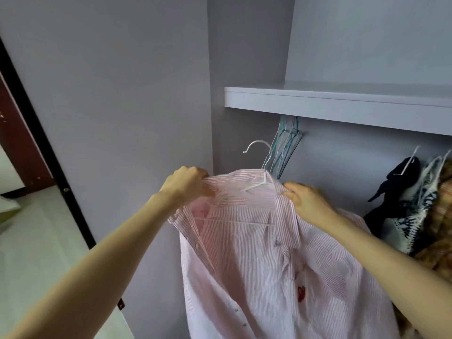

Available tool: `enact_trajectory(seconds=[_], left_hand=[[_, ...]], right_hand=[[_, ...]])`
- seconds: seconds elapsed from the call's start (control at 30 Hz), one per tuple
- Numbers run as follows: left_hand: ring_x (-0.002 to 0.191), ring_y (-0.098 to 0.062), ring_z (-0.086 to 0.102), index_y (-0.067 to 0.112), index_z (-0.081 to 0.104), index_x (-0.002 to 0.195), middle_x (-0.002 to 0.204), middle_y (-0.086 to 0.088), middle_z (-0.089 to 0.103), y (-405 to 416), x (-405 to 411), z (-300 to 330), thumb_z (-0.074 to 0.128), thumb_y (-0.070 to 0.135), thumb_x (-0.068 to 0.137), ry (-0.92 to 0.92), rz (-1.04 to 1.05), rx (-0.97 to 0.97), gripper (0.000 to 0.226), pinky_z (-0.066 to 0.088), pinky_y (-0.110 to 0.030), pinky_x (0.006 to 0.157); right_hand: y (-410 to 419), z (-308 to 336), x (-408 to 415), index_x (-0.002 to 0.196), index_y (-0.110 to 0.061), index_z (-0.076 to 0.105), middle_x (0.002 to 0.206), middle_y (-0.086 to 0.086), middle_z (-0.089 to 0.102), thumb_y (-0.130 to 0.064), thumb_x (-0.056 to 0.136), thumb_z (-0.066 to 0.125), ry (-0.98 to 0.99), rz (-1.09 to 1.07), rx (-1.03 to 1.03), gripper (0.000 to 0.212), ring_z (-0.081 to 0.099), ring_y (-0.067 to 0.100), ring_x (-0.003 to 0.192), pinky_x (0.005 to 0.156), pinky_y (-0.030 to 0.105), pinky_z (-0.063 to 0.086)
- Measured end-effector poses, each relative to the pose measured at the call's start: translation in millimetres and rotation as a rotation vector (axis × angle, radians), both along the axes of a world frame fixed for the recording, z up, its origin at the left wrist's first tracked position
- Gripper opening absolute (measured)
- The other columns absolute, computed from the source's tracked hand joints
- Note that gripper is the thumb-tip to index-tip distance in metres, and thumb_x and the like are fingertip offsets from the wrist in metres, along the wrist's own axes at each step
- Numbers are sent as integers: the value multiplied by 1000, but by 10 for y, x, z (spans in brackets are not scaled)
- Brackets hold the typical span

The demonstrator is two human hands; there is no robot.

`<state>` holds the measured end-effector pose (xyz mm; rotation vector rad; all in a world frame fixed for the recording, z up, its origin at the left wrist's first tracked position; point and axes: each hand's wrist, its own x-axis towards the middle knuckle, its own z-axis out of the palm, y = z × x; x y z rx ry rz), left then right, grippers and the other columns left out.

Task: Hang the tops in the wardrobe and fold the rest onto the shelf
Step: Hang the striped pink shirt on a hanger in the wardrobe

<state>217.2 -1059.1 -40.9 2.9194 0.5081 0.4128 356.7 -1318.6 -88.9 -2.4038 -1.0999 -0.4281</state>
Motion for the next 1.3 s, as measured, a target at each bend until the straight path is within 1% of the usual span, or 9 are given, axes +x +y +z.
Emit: enact_trajectory(seconds=[0.13, 0.3, 0.47, 0.6, 0.67, 0.8, 0.93, 1.1, 1.3], left_hand=[[96, -33, 60, 19, 63, 108, 103, -9, 66, -66, 47, 11, 65, 28, 86, -21, 64, 122, 23, 41, -33, 69], [89, -38, 59, 15, 60, 105, 98, -13, 65, -190, 36, 31, 52, 21, 90, -128, 82, 172, 18, 37, -34, 65], [95, -38, 59, 19, 58, 115, 102, -13, 66, -427, -21, 27, 52, 19, 88, -261, -4, -136, 27, 49, -38, 78], [86, -23, 59, 23, 53, 120, 94, 2, 61, -549, -104, -199, 60, 35, 89, 86, -238, -220, 34, 42, -26, 72], [94, -18, 58, 23, 58, 115, 100, 6, 55, -470, -110, -237, 61, 42, 88, 28, -239, -172, 33, 45, -26, 76], [111, -22, 48, 19, 51, 121, 119, -2, 44, -392, -129, -382, 67, 53, 78, -422, -70, -214, 57, 48, -41, 87], [113, -27, 42, 26, 23, 144, 126, -8, 35, -565, -20, -588, 71, 48, 76, -313, 91, -161, 86, 46, -41, 85], [99, -42, 55, 11, 52, 121, 113, -18, 59, -360, 155, -451, 40, 12, 92, -433, 169, -297, 31, 44, -43, 77], [96, -40, 56, 8, 52, 120, 107, -19, 63, -315, 145, -292, 34, 5, 94, -502, 36, -385, 32, 43, -38, 78]], right_hand=[[25, -83, -95, 90, -14, 55, 86, 2, 64, -28, 97, 48, -35, 82, -270, 16, 61, 28, 78, 64, 34, 44], [46, 3, -107, 96, -6, 64, 90, 15, 67, -14, 93, 55, -126, -61, 150, 13, 63, 38, 75, 64, 44, 51], [40, -44, -123, 95, -4, 60, 90, 17, 64, -17, 95, 52, -96, -57, 121, 15, 61, 38, 75, 63, 40, 48], [-10, -32, -161, 91, -1, 60, 86, 14, 63, -12, 92, 56, -94, -32, 201, 12, 60, 35, 72, 61, 38, 43], [-12, -24, -193, 89, 1, 61, 83, 13, 62, -11, 91, 58, -82, -13, 229, 12, 58, 31, 69, 60, 34, 40], [-15, 12, -213, 86, 1, 60, 77, 11, 59, -10, 91, 58, -71, -24, 311, 13, 48, 24, 62, 58, 30, 35], [45, 21, -256, 86, 0, 61, 75, 5, 57, -8, 91, 57, -71, -15, 351, 11, 49, 23, 62, 58, 28, 33], [-20, -12, -254, 95, -1, 67, 85, 17, 64, -4, 89, 59, -120, -29, 215, 11, 62, 38, 73, 65, 46, 51], [-18, -44, -326, 103, -7, 66, 83, 15, 58, 6, 82, 58, -188, -119, -59, 26, 59, 39, 70, 57, 39, 48]])
